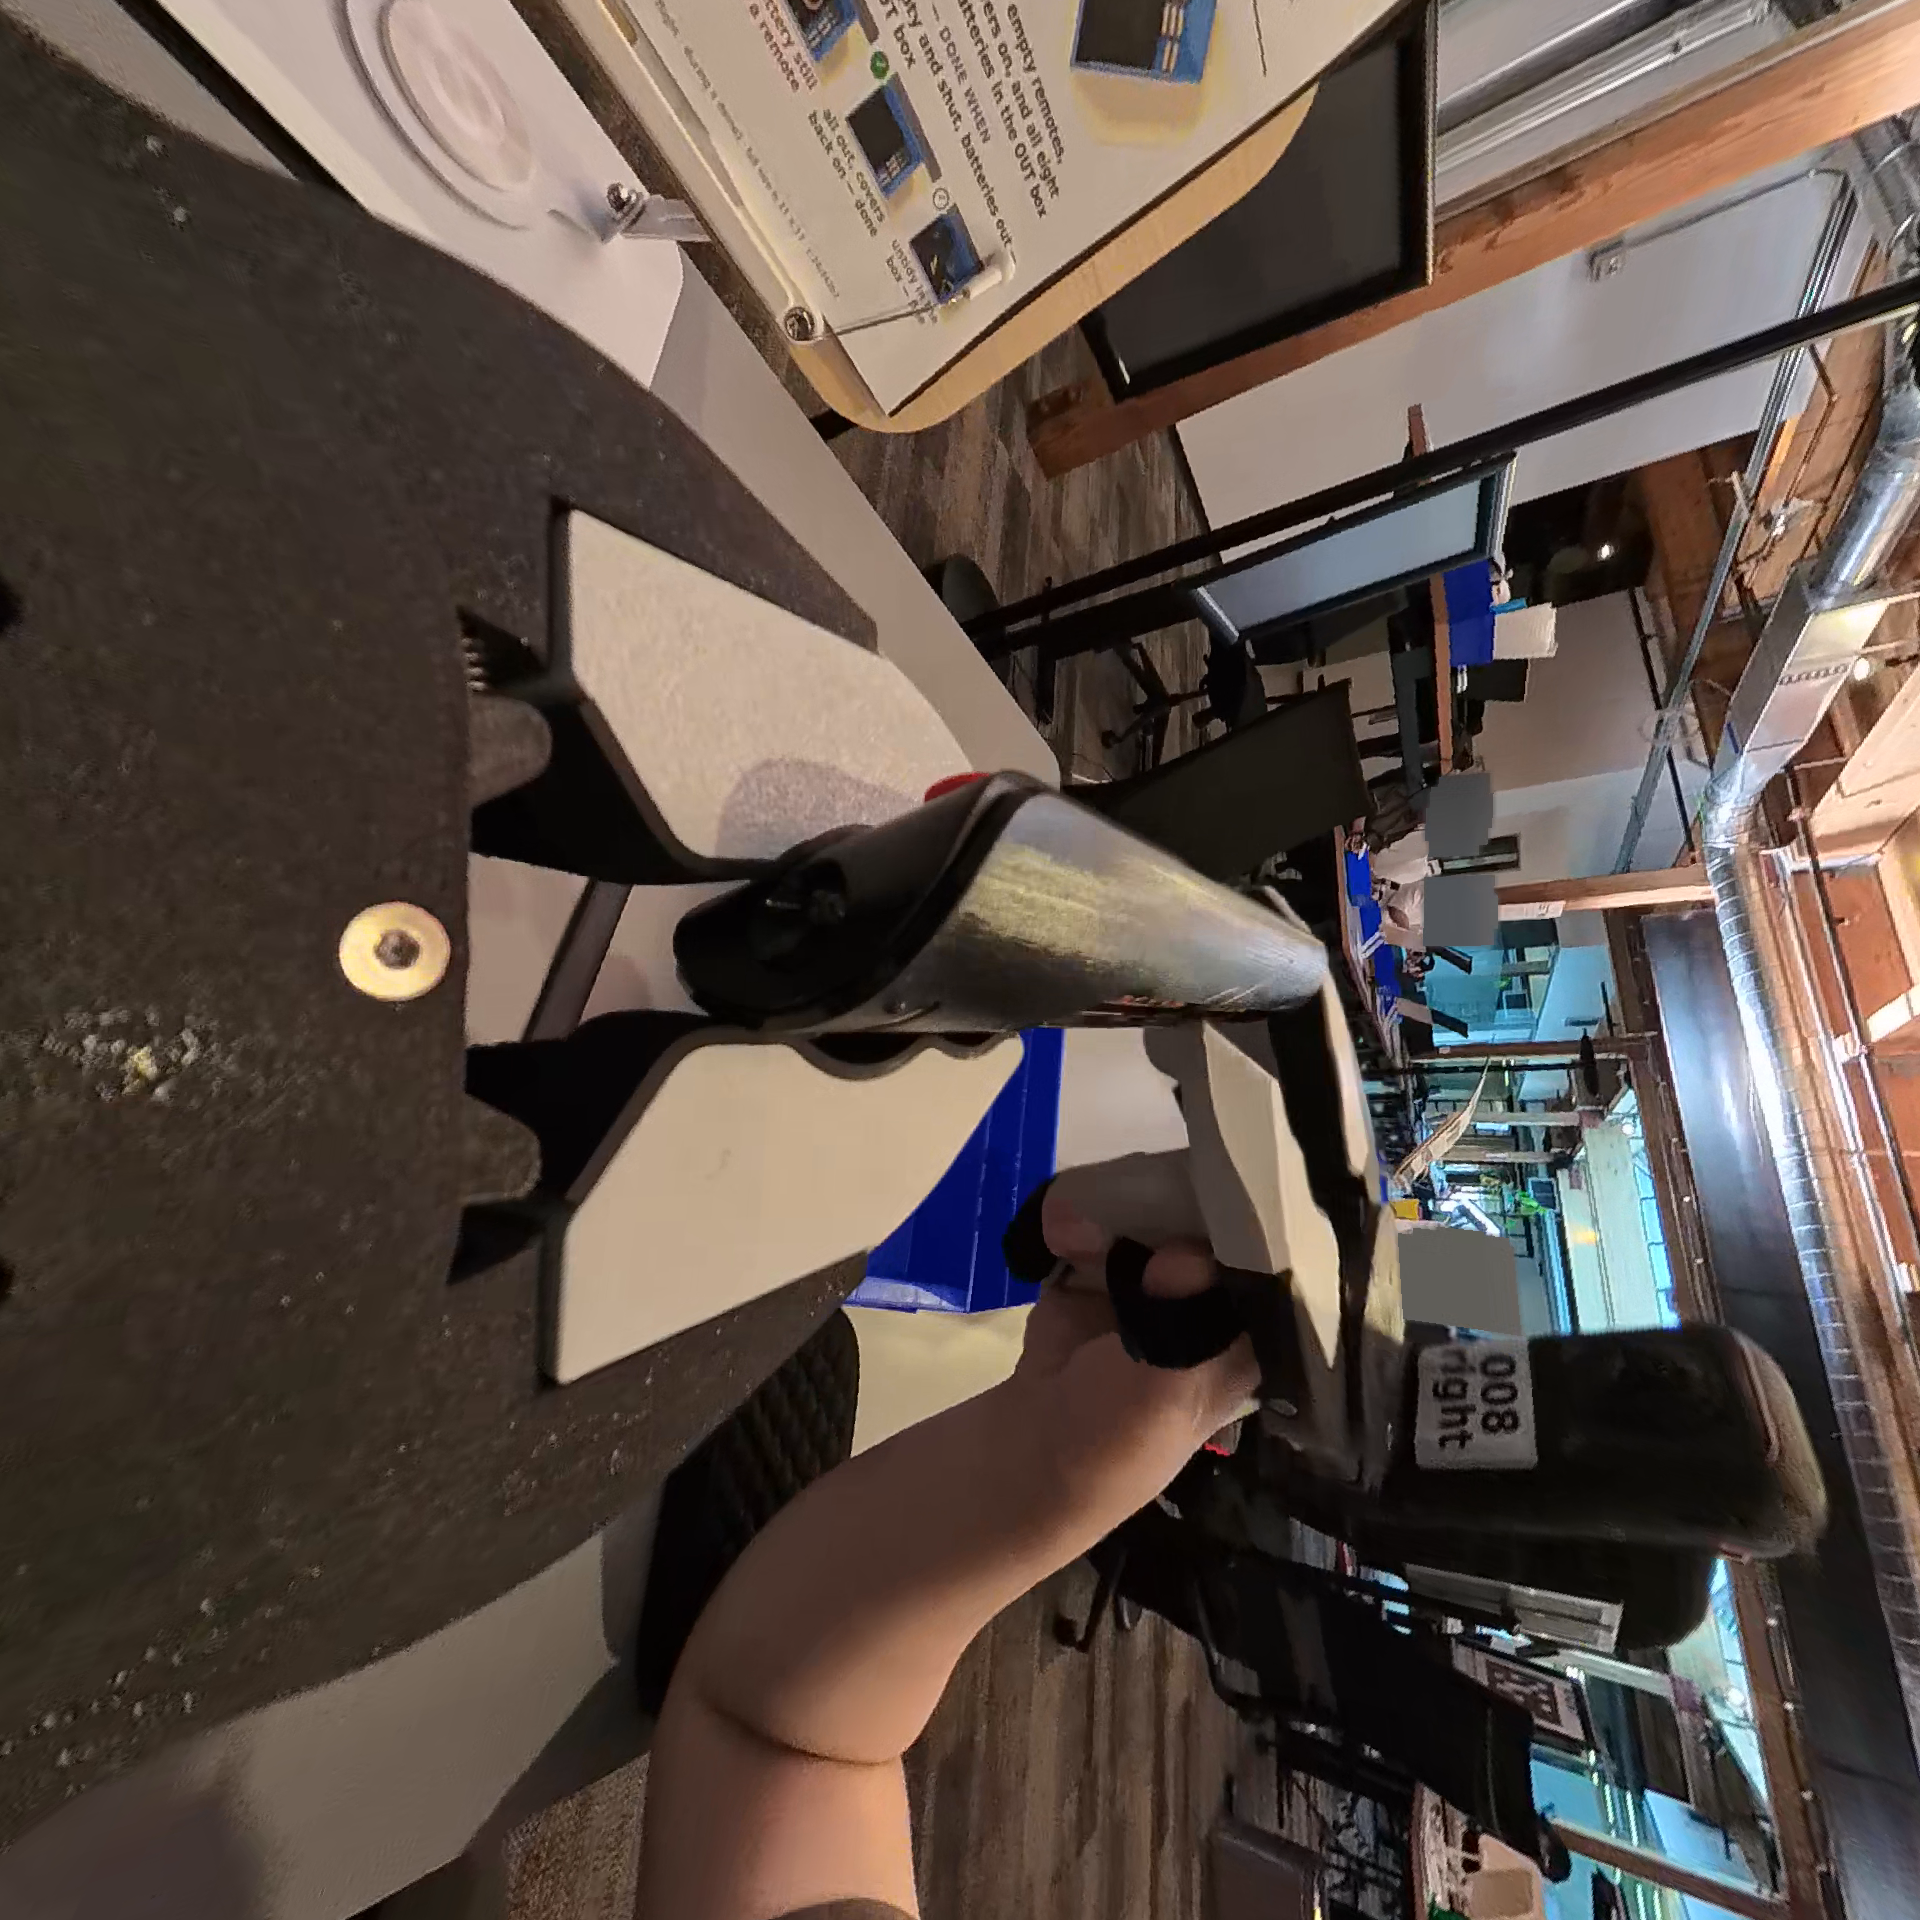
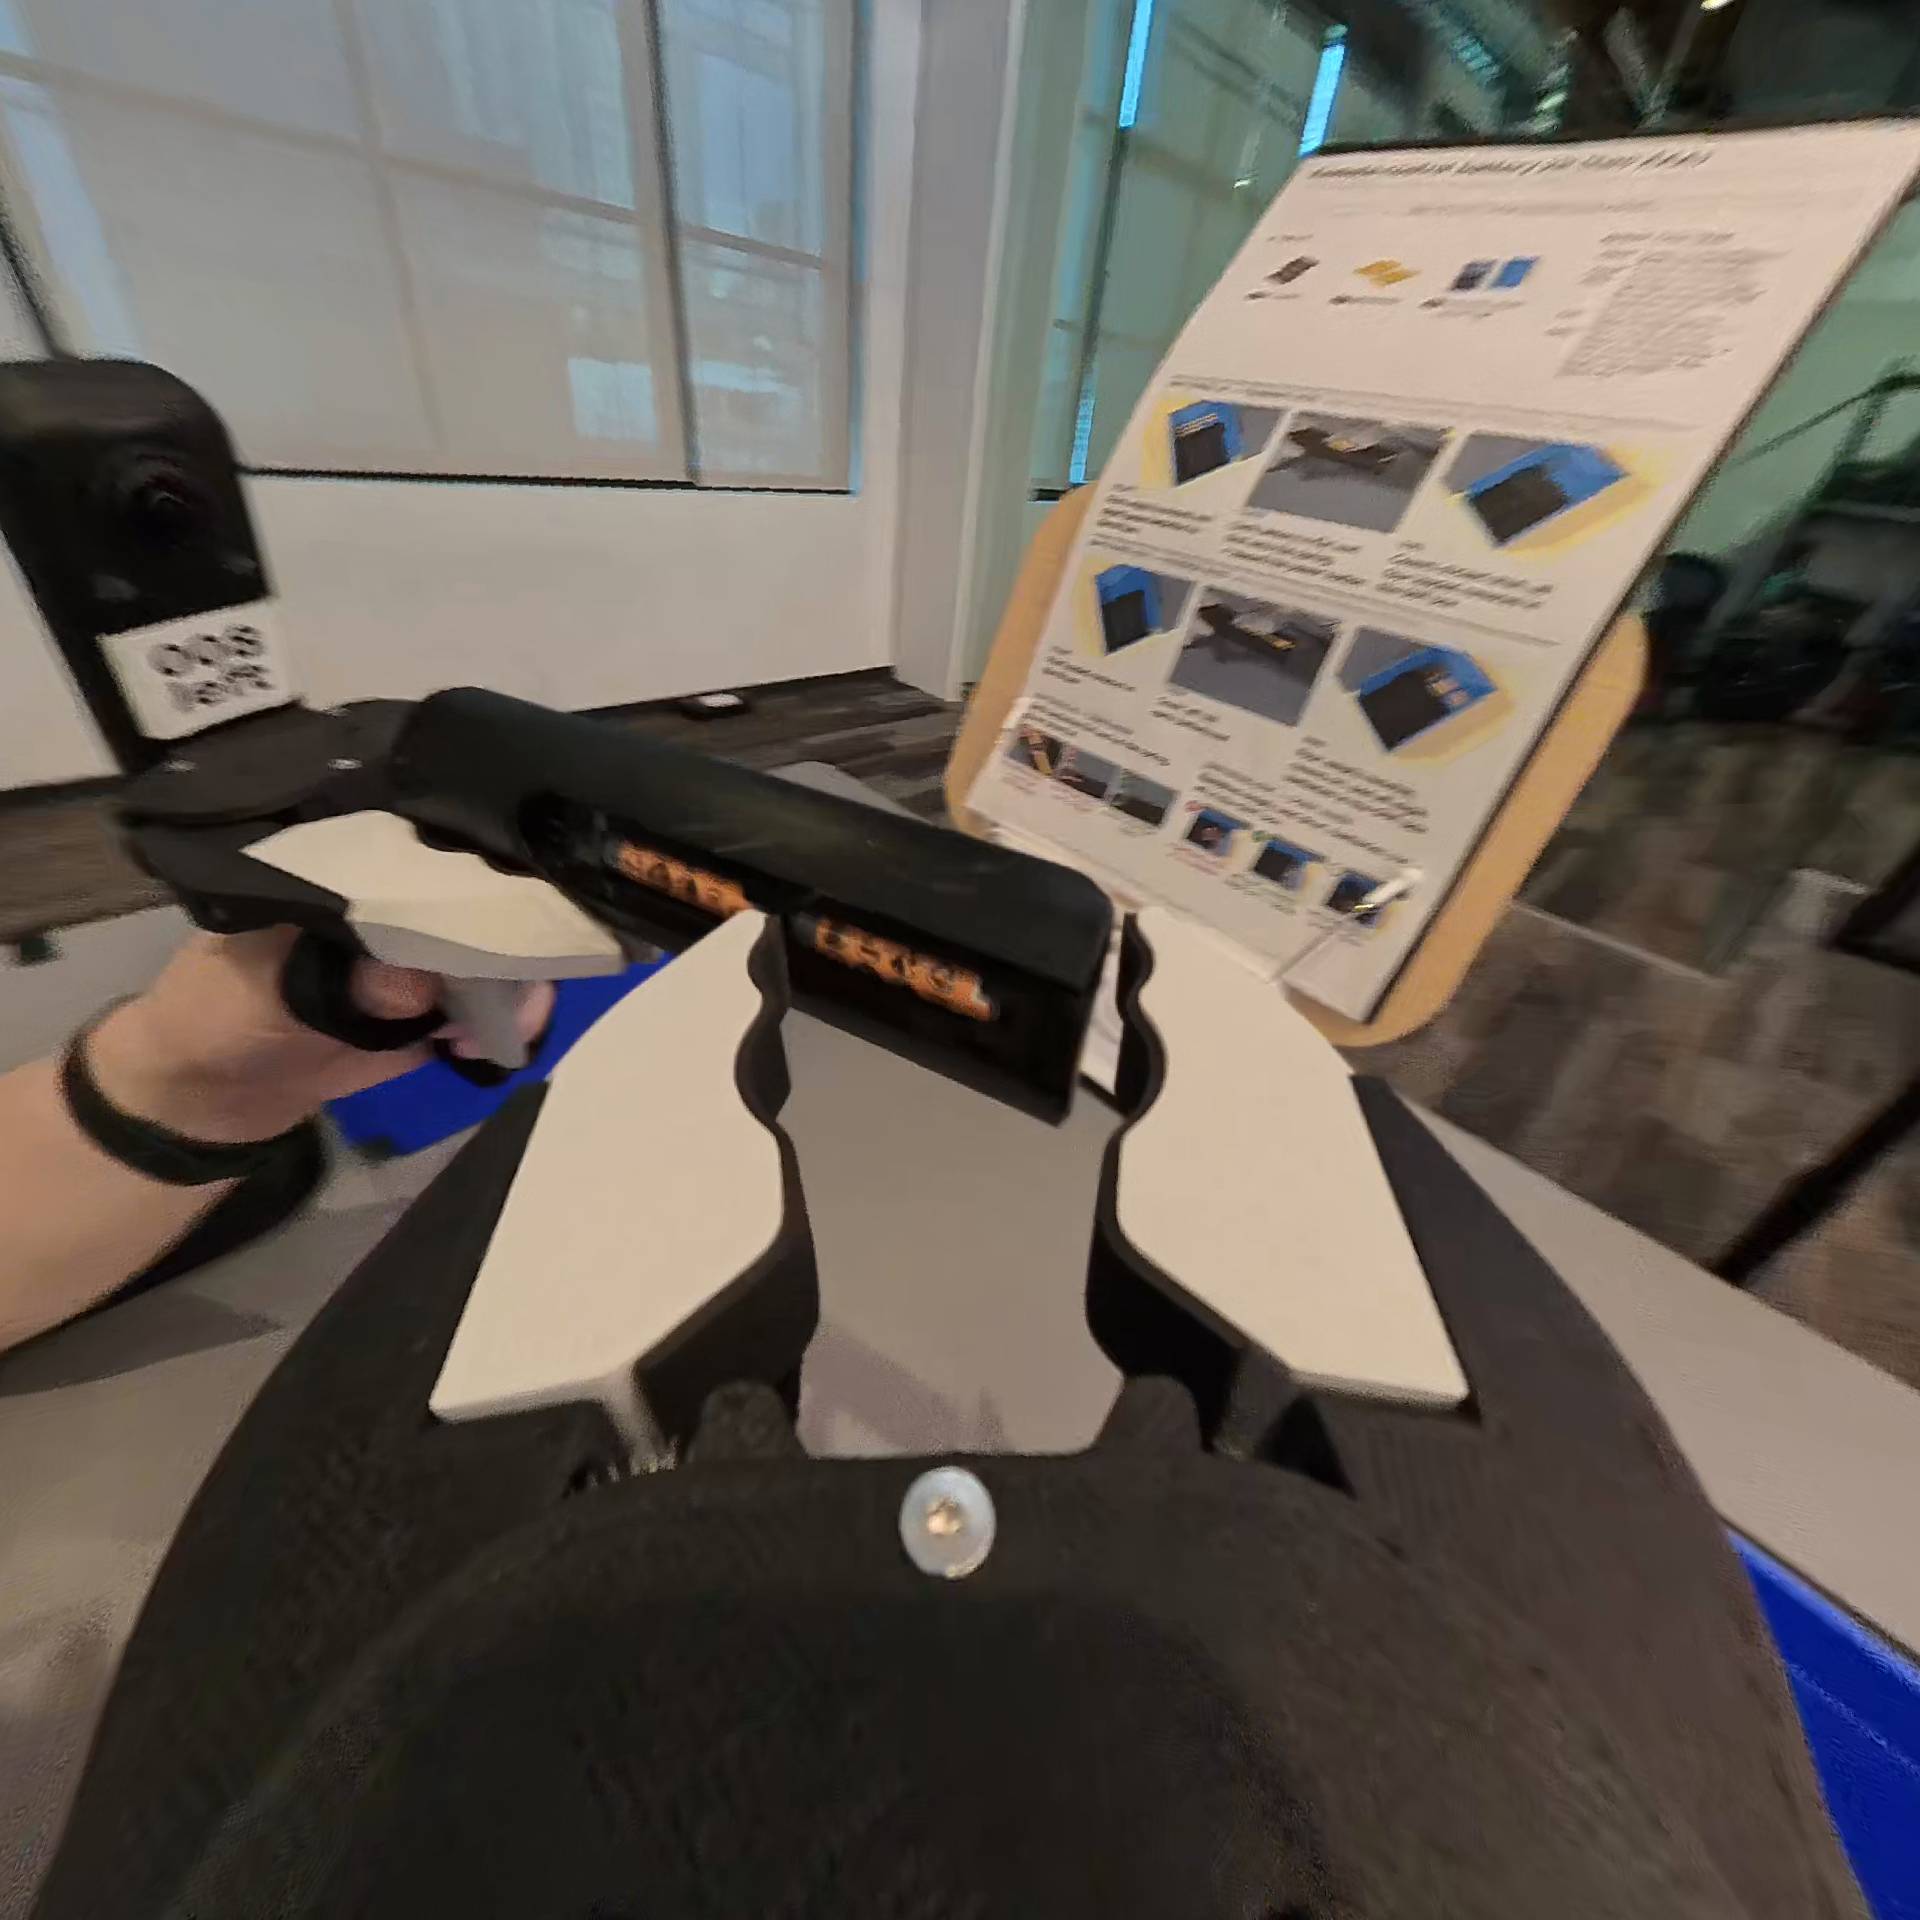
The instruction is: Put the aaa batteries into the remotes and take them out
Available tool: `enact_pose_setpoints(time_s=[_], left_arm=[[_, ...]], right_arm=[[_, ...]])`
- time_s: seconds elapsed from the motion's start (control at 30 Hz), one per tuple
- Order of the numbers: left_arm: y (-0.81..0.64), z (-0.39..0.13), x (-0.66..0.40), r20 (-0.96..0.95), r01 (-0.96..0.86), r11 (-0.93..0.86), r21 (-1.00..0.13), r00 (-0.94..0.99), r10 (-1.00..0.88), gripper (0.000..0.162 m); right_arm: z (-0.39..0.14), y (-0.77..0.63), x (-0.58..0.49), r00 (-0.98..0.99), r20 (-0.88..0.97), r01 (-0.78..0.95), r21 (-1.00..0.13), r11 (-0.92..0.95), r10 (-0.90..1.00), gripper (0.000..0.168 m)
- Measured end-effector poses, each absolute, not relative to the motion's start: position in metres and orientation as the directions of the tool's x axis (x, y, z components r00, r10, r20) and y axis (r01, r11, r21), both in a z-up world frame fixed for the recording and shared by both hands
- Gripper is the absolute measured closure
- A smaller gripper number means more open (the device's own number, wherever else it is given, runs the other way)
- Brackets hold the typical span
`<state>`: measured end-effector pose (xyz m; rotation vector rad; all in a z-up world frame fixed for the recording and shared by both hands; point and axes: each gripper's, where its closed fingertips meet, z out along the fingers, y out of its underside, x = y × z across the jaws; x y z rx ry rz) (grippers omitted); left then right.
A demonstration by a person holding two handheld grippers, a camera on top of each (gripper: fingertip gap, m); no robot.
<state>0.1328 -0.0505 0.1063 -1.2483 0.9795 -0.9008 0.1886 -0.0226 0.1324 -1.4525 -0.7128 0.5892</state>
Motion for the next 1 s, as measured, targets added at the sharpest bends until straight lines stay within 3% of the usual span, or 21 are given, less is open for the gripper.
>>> enact_pose_setpoints(time_s=[0.3, 0.37, 0.53, 0.77, 1.0], left_arm=[[-0.050, 0.105, 0.135, -0.146, -0.013, 0.152, -0.988, 0.371, -0.917, 0.138], [-0.045, 0.105, 0.131, -0.169, -0.028, 0.173, -0.984, 0.422, -0.891, 0.138], [-0.038, 0.101, 0.131, -0.230, -0.084, 0.218, -0.972, 0.511, -0.828, 0.137], [-0.037, 0.095, 0.136, -0.273, -0.126, 0.245, -0.961, 0.542, -0.795, 0.137], [-0.038, 0.096, 0.136, -0.316, -0.151, 0.281, -0.948, 0.562, -0.765, 0.138]], right_arm=[[0.133, -0.022, 0.193, 0.628, -0.023, 0.001, -1.000, -0.030, 0.778, 0.108], [0.144, -0.023, 0.199, 0.687, -0.007, -0.035, -0.999, 0.023, 0.727, 0.101], [0.146, -0.019, 0.194, 0.792, 0.082, 0.011, -0.993, 0.120, 0.604, 0.065], [0.121, -0.010, 0.174, 0.741, 0.016, 0.006, -1.000, 0.017, 0.671, 0.056], [0.118, -0.006, 0.173, 0.770, 0.097, 0.062, -0.995, 0.077, 0.631, 0.056]])
